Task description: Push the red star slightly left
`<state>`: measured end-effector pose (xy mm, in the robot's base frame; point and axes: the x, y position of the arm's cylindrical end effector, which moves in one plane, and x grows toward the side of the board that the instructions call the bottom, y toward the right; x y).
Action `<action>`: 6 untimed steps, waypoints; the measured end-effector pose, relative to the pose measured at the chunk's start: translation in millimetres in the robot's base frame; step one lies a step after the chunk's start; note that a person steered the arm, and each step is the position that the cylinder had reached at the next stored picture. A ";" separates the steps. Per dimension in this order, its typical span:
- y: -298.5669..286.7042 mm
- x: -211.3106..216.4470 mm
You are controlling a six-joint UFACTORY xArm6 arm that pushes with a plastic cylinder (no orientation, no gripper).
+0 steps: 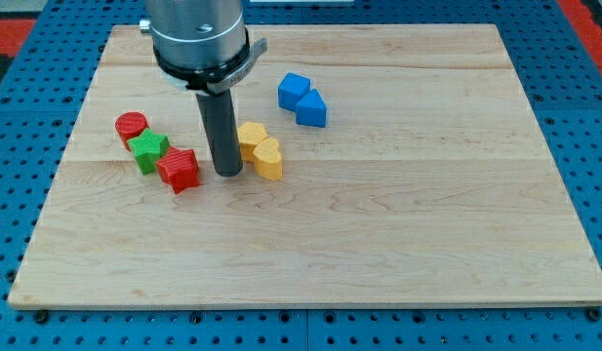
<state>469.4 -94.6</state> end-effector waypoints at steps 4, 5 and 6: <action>-85.8 -0.9; -96.8 -1.7; -73.8 2.4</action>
<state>471.8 -168.4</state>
